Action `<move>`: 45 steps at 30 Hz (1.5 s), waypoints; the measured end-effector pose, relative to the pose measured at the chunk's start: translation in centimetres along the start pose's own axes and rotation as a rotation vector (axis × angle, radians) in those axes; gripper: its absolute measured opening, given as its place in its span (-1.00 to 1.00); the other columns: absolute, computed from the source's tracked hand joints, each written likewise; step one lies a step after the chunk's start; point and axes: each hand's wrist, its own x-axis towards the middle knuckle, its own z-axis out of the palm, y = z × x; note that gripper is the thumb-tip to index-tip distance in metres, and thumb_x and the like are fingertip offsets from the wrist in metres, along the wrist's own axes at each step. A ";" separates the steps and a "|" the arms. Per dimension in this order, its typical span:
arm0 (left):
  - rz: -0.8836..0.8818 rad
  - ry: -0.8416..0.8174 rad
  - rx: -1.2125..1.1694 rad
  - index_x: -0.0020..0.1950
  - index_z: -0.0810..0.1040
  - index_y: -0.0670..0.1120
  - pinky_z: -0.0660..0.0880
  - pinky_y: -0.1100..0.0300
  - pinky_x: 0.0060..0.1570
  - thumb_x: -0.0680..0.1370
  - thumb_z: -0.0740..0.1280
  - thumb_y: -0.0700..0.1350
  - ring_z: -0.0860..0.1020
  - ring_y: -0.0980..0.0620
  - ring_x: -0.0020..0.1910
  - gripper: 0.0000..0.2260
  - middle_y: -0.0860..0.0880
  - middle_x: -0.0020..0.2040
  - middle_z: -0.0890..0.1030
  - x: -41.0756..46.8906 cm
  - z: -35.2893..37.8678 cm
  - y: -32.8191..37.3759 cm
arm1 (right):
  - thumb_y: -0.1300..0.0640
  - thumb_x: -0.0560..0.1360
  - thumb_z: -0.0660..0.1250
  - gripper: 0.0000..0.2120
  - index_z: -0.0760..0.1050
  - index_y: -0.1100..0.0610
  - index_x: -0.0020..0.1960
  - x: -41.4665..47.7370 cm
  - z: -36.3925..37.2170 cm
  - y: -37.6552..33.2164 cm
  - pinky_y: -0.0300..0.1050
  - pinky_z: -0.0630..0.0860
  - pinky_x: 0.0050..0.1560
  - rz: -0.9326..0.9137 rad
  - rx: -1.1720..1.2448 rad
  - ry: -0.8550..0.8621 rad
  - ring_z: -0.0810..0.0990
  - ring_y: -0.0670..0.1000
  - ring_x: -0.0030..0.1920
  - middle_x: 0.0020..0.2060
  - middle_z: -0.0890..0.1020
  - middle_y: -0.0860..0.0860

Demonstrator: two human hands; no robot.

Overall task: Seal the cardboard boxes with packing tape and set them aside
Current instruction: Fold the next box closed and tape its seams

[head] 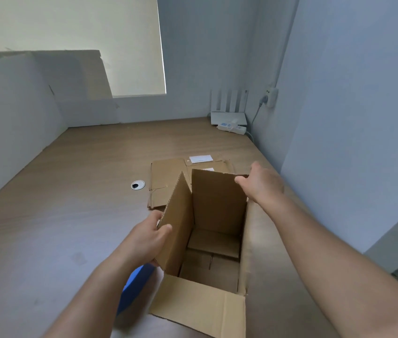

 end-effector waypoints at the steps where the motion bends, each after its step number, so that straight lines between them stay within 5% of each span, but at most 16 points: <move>1: 0.020 0.006 -0.018 0.25 0.34 0.07 0.64 -0.01 -0.25 0.65 0.11 -0.04 0.62 -0.12 -0.09 -0.82 -0.08 0.09 0.54 -0.1 0.2 0.0 | -0.14 0.51 0.28 -0.52 0.37 0.15 0.28 -0.8 -0.3 0.2 -0.12 0.38 -0.19 -0.004 0.105 -0.028 0.53 0.09 -0.01 0.01 0.57 0.06; 4: 0.060 0.019 -0.114 0.11 0.42 0.18 0.61 0.01 -0.28 0.66 0.08 -0.05 0.60 -0.12 -0.10 -0.82 -0.08 0.02 0.54 -0.5 0.6 0.2 | -0.26 0.49 0.26 -0.38 0.34 0.11 0.38 -5.6 -1.6 1.1 -0.04 0.42 0.04 -0.038 0.205 -0.115 0.49 0.10 0.24 0.30 0.49 0.07; 6: 0.083 0.017 -0.126 0.07 0.43 0.22 0.60 0.00 -0.24 0.67 0.06 -0.05 0.58 -0.13 -0.09 -0.79 -0.07 -0.03 0.54 -0.7 0.9 0.3 | -0.37 0.45 0.21 -0.29 0.32 0.10 0.40 -9.7 -1.9 2.0 -0.06 0.40 0.01 -0.032 0.097 -0.211 0.46 0.09 0.28 0.34 0.46 0.04; 8: 0.091 0.012 -0.134 0.10 0.42 0.26 0.60 -0.04 -0.19 0.67 0.04 -0.05 0.57 -0.14 -0.06 -0.76 -0.08 0.00 0.53 -1.3 1.4 0.6 | -0.40 0.43 0.20 -0.32 0.38 0.08 0.32 -12.9 -1.6 2.7 -0.08 0.41 -0.04 -0.021 -0.011 -0.270 0.51 0.08 0.22 0.25 0.53 0.03; 10: 0.094 0.016 -0.149 0.05 0.41 0.34 0.58 0.02 -0.24 0.66 0.04 -0.07 0.58 -0.15 -0.08 -0.70 -0.15 0.01 0.55 -2.2 2.1 1.1 | -0.25 0.49 0.22 -0.63 0.47 0.04 0.02 -14.1 -1.0 3.2 -0.12 0.41 -0.18 -0.064 -0.004 -0.263 0.55 0.08 0.00 -0.04 0.59 0.02; 13: 0.075 0.035 -0.140 0.14 0.40 0.37 0.52 0.11 -0.29 0.65 0.03 -0.07 0.59 -0.15 -0.13 -0.68 -0.16 0.02 0.60 -3.8 3.3 1.7 | 0.09 0.50 0.19 -0.72 0.25 0.10 -0.36 -13.8 -1.4 4.2 -0.12 0.21 -0.42 -0.125 0.061 -0.170 0.36 0.06 -0.35 -0.42 0.37 0.03; 16: 0.033 0.104 -0.161 0.30 0.42 0.18 0.59 -0.03 -0.20 0.66 0.02 -0.09 0.60 -0.22 -0.09 -0.69 -0.18 0.04 0.58 -5.7 4.4 2.0 | 0.19 0.52 0.16 -0.66 0.21 0.13 -0.41 -13.1 -3.2 5.6 -0.13 0.16 -0.43 -0.198 0.166 -0.068 0.28 0.00 -0.42 -0.48 0.30 0.04; 19: 0.009 0.212 -0.276 0.18 0.50 0.11 0.61 -0.16 -0.15 0.67 0.04 -0.10 0.61 -0.24 -0.09 -0.73 -0.23 0.03 0.57 -8.2 6.1 2.9 | 0.17 0.57 0.17 -0.62 0.31 0.10 -0.43 -12.8 -4.8 7.4 -0.19 0.18 -0.45 -0.308 0.279 -0.006 0.35 0.01 -0.41 -0.50 0.33 0.00; 23: 0.003 0.373 -0.414 0.12 0.51 0.19 0.60 -0.06 -0.18 0.67 0.05 -0.14 0.63 0.00 -0.25 -0.69 0.01 -0.17 0.65 -11.7 9.1 4.4 | 0.13 0.57 0.25 -0.72 0.56 0.20 -0.26 -12.8 -6.2 9.2 -0.28 0.38 -0.38 -0.441 0.444 0.036 0.52 -0.02 -0.33 -0.38 0.58 0.06; 25: 0.009 0.448 -0.448 0.18 0.51 0.16 0.59 0.07 -0.28 0.67 0.05 -0.15 0.61 0.11 -0.32 -0.69 0.11 -0.24 0.64 -13.8 10.2 4.7 | 0.11 0.57 0.28 -0.76 0.56 0.13 -0.25 -13.2 -6.9 9.3 -0.44 0.31 -0.42 -0.510 0.517 0.026 0.52 -0.12 -0.32 -0.33 0.62 0.05; 30: -0.044 0.687 -0.452 0.17 0.42 0.29 0.61 0.16 -0.27 0.68 0.06 -0.10 0.61 0.23 -0.23 -0.71 0.13 0.01 0.56 -20.3 11.1 4.0 | 0.11 0.54 0.31 -0.73 0.61 0.19 -0.28 -15.3 -7.0 7.0 -0.25 0.34 -0.38 -0.702 0.664 -0.076 0.50 -0.04 -0.37 -0.40 0.59 0.01; 33: -0.113 0.849 -0.439 0.38 0.31 0.22 0.63 0.12 -0.20 0.68 0.06 -0.06 0.59 0.09 -0.02 -0.69 0.11 0.15 0.54 -24.2 11.2 2.9 | 0.12 0.54 0.31 -0.71 0.61 0.27 -0.27 -17.6 -5.6 4.7 -0.09 0.43 -0.34 -0.819 0.707 -0.152 0.52 0.10 -0.37 -0.43 0.59 0.09; 36: -0.241 1.016 -0.380 0.54 0.17 0.04 0.54 0.44 -0.26 0.68 0.07 -0.03 0.40 0.02 0.33 -0.59 0.04 0.44 0.33 -27.8 11.5 1.5 | 0.11 0.53 0.30 -0.73 0.62 0.23 -0.26 -20.6 -4.0 2.2 0.01 0.48 -0.26 -0.930 0.702 -0.252 0.54 0.16 -0.32 -0.42 0.59 0.14; 38: -0.291 1.108 -0.356 0.55 0.13 0.02 0.54 0.27 0.09 0.67 0.08 0.00 0.25 0.02 0.45 -0.56 0.04 0.52 0.23 -30.3 11.6 0.3 | 0.12 0.52 0.28 -0.74 0.59 0.21 -0.28 -23.1 -3.3 0.5 -0.04 0.43 -0.27 -1.007 0.660 -0.324 0.49 0.16 -0.32 -0.45 0.54 0.12; 40: -0.346 1.175 -0.341 0.55 0.13 0.01 0.29 0.05 0.41 0.67 0.08 0.01 0.20 0.03 0.49 -0.56 0.04 0.53 0.22 -32.7 11.5 -0.9 | 0.16 0.51 0.25 -0.75 0.54 0.19 -0.30 -25.9 -2.8 -1.2 -0.08 0.38 -0.29 -1.084 0.608 -0.385 0.40 0.11 -0.36 -0.50 0.44 0.04; 45: -0.447 1.311 -0.375 0.55 0.15 -0.02 0.12 0.23 0.38 0.67 0.09 -0.02 0.20 0.08 0.49 -0.56 0.05 0.52 0.24 -38.1 10.8 -3.8 | 0.18 0.52 0.20 -0.66 0.32 0.16 -0.43 -32.1 -1.3 -5.4 -0.08 0.25 -0.38 -1.246 0.550 -0.444 0.26 0.04 -0.42 -0.54 0.29 0.01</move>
